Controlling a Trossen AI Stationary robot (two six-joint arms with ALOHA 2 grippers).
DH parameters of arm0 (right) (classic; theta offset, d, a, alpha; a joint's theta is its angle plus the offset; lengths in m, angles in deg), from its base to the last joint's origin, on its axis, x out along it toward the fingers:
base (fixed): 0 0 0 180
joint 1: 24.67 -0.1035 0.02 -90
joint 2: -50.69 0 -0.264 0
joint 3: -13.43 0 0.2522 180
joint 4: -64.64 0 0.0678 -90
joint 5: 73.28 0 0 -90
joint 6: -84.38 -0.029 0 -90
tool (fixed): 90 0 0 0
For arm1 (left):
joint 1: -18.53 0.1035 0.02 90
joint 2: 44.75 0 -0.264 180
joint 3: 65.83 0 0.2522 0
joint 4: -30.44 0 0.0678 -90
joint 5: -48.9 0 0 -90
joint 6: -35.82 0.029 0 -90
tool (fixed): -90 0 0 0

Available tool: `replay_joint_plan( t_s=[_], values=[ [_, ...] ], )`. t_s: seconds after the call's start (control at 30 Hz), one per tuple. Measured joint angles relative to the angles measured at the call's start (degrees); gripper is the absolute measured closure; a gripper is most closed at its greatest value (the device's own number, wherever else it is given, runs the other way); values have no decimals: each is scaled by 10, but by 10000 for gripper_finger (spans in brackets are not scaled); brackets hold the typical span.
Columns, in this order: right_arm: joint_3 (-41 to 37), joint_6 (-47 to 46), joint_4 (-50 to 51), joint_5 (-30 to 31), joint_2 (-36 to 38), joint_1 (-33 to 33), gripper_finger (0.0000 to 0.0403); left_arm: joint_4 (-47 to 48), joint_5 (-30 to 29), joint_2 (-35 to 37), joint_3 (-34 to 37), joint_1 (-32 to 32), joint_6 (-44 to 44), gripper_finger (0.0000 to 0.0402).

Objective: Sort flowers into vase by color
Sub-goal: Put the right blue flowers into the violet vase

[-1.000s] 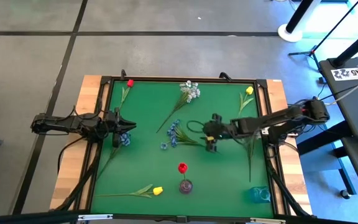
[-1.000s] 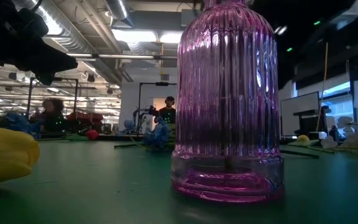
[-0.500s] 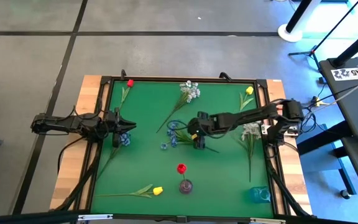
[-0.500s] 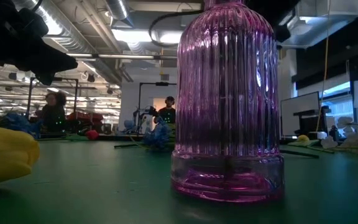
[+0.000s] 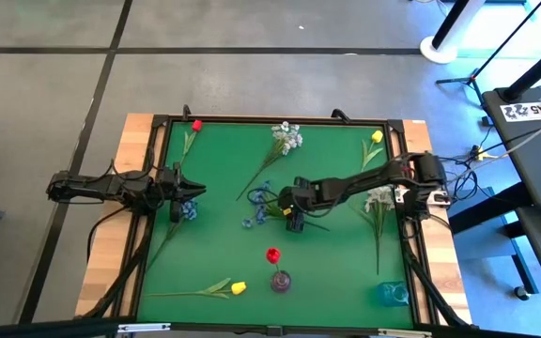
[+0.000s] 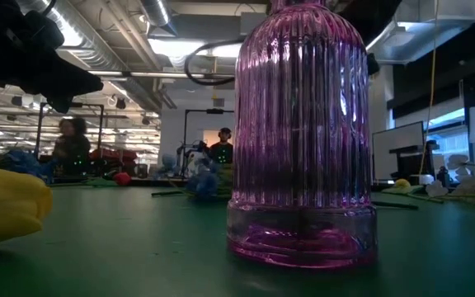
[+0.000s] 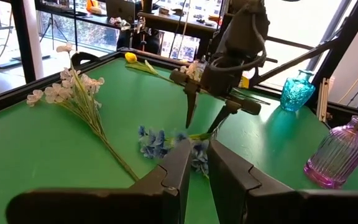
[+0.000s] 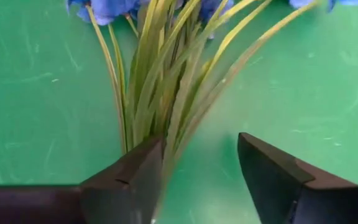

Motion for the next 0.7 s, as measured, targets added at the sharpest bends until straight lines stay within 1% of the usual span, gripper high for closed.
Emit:
replay_joint_plan(
  t_s=[0.07, 0.13, 0.27, 0.3, 0.4, 0.47, 0.57, 0.7],
  values=[
    [0, 6, -1, -7, -2, 0, 236, 0, 0, 0, 0, 0, 0, 349],
    [0, -1, -14, -1, -2, 0, 273, 0, 0, 0, 0, 0, 0, 349],
    [-1, -4, -44, 0, 14, 0, 374, 0, 0, 0, 0, 0, 0, 349],
    [-1, -1, -49, -4, 23, 0, 387, 0, 0, 0, 0, 0, 0, 349],
    [-3, 2, -63, -6, 61, -8, 385, 0, 0, 0, 0, 0, 0, 349],
    [-17, 14, -99, 2, 104, -21, 390, 0, 0, 0, 0, 0, 0, 349],
    [-62, 29, -214, 7, 181, -43, 398, 0, 0, 0, 0, 0, 0, 349],
    [-148, 48, -387, 30, 268, -74, 398, 0, 0, 0, 0, 0, 0, 349]
  ],
)
